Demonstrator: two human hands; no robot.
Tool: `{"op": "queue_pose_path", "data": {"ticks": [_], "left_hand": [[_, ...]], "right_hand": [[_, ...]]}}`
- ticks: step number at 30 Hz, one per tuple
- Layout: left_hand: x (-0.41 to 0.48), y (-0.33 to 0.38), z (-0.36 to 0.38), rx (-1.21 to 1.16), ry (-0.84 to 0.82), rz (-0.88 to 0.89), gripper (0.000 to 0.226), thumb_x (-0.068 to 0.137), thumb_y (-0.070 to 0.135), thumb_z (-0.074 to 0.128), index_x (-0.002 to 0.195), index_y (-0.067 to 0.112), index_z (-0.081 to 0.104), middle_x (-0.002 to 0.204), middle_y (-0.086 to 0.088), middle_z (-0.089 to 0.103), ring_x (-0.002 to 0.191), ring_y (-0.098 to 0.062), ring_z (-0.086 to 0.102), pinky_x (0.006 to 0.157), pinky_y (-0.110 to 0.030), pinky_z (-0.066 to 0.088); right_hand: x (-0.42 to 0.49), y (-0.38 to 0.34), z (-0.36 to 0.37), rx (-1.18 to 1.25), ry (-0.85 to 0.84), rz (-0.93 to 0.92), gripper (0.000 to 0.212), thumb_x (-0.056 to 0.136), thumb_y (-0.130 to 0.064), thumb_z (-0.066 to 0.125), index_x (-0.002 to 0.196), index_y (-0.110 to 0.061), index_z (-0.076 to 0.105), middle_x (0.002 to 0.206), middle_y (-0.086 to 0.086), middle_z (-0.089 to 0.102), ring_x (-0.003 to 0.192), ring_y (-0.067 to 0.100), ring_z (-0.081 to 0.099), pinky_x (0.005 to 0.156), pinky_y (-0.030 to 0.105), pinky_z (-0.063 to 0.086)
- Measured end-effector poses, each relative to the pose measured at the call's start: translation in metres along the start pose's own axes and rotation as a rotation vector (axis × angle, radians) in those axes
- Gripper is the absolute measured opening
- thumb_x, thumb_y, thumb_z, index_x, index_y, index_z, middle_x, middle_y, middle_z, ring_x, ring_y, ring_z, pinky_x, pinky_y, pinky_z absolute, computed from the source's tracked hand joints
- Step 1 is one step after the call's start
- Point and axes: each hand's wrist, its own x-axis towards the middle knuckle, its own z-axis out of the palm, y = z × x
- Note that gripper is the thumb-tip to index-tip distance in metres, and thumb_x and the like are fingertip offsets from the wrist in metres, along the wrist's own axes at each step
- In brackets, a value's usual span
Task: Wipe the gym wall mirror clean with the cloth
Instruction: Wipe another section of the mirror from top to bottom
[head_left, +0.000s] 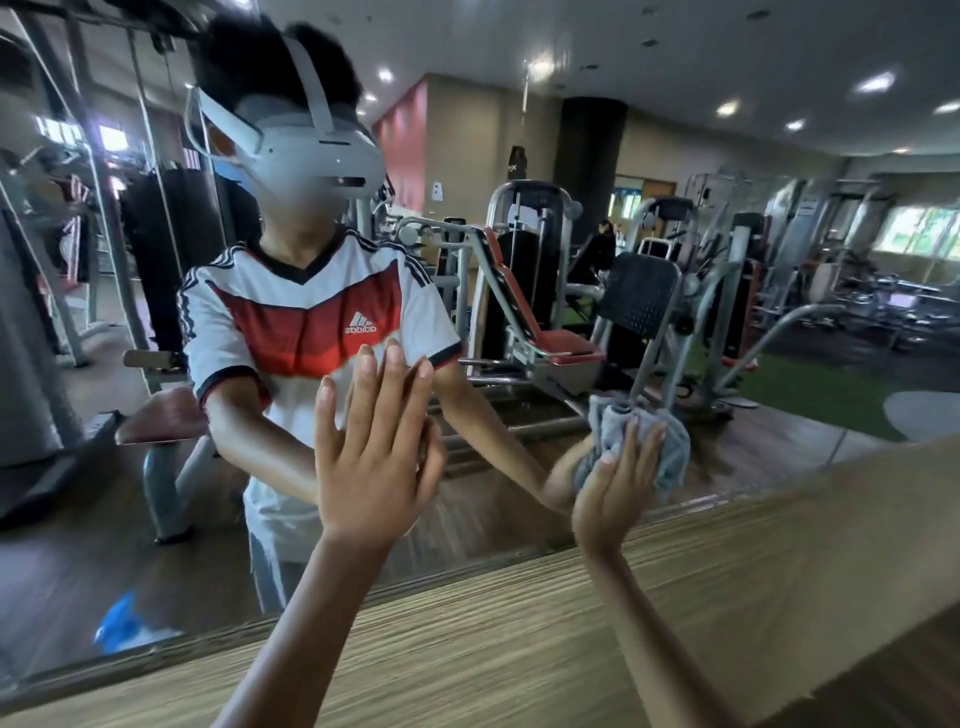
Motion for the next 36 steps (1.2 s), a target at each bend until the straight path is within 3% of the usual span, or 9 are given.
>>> {"op": "queue_pose_path", "data": {"ticks": [5,8,12,19,22,25,28,33,36], "left_hand": [[-0.001,0.002,0.001,-0.008,0.01,-0.008,0.057,0.096,0.028,0.053,0.149,0.009,0.045,0.156,-0.016,0.038,0.15,-0.032,0.028,0.117,-0.057,0.026],[-0.003,0.0,0.002,-0.022,0.02,0.001,0.058,0.095,0.027,0.053,0.149,0.009,0.045,0.156,-0.016,0.038,0.149,-0.032,0.029,0.117,-0.057,0.025],[-0.004,-0.002,0.002,-0.026,0.017,0.015,0.059,0.094,0.028,0.054,0.149,0.008,0.046,0.156,-0.017,0.038,0.149,-0.033,0.029,0.118,-0.057,0.023],[-0.003,0.001,0.001,-0.026,0.016,-0.004,0.058,0.092,0.026,0.054,0.147,0.008,0.047,0.155,-0.017,0.04,0.148,-0.033,0.031,0.116,-0.058,0.027],[-0.004,0.0,0.001,-0.033,0.012,-0.002,0.059,0.092,0.027,0.054,0.148,0.009,0.046,0.155,-0.016,0.04,0.148,-0.033,0.03,0.116,-0.058,0.026],[-0.006,-0.003,0.002,-0.024,0.016,0.022,0.059,0.091,0.027,0.054,0.147,0.009,0.048,0.155,-0.016,0.04,0.149,-0.032,0.029,0.116,-0.057,0.027],[-0.007,-0.006,0.001,-0.022,0.015,0.033,0.06,0.09,0.027,0.056,0.147,0.009,0.049,0.154,-0.017,0.041,0.149,-0.032,0.03,0.115,-0.057,0.028],[-0.005,-0.002,0.0,-0.016,0.02,0.021,0.062,0.087,0.027,0.058,0.146,0.009,0.049,0.153,-0.017,0.043,0.148,-0.033,0.031,0.115,-0.058,0.03],[-0.005,-0.002,0.0,-0.019,0.019,0.021,0.06,0.089,0.027,0.056,0.146,0.008,0.05,0.153,-0.017,0.043,0.147,-0.034,0.032,0.112,-0.06,0.032]], "right_hand": [[0.029,-0.055,0.014,0.096,0.108,0.16,0.059,0.108,-0.036,0.025,0.147,0.006,0.039,0.159,0.028,0.022,0.15,0.034,0.017,0.124,0.039,0.015],[-0.004,-0.061,0.019,0.065,-0.015,-0.165,0.051,0.108,-0.028,0.028,0.148,0.002,0.037,0.16,0.026,0.02,0.152,0.029,0.013,0.123,0.042,0.016],[-0.034,0.01,0.001,-0.142,-0.236,-0.682,0.046,0.107,-0.031,0.026,0.15,-0.022,0.037,0.166,0.004,0.016,0.15,0.021,0.022,0.103,0.045,0.043],[0.011,-0.024,0.009,0.017,0.069,0.177,0.054,0.103,-0.024,0.031,0.148,0.006,0.036,0.159,0.03,0.02,0.149,0.039,0.017,0.122,0.049,0.016],[-0.001,-0.068,0.021,0.046,0.055,0.092,0.054,0.105,-0.027,0.033,0.149,0.004,0.035,0.161,0.025,0.015,0.15,0.041,0.014,0.123,0.044,0.012],[-0.038,-0.073,0.025,0.007,-0.089,-0.271,0.051,0.107,-0.029,0.028,0.152,-0.006,0.034,0.164,0.013,0.013,0.151,0.033,0.017,0.121,0.051,0.02],[-0.051,-0.029,0.013,-0.086,-0.149,-0.544,0.044,0.107,-0.029,0.026,0.142,-0.011,0.046,0.167,0.003,0.01,0.152,0.022,0.018,0.122,0.039,0.022],[-0.004,-0.01,0.005,-0.07,-0.018,-0.07,0.049,0.102,-0.019,0.034,0.146,0.001,0.039,0.162,0.017,0.018,0.151,0.032,0.018,0.118,0.057,0.022],[0.03,-0.049,0.011,-0.003,0.028,0.045,0.052,0.102,-0.021,0.034,0.149,0.002,0.037,0.159,0.026,0.022,0.151,0.032,0.016,0.123,0.048,0.017]]}}
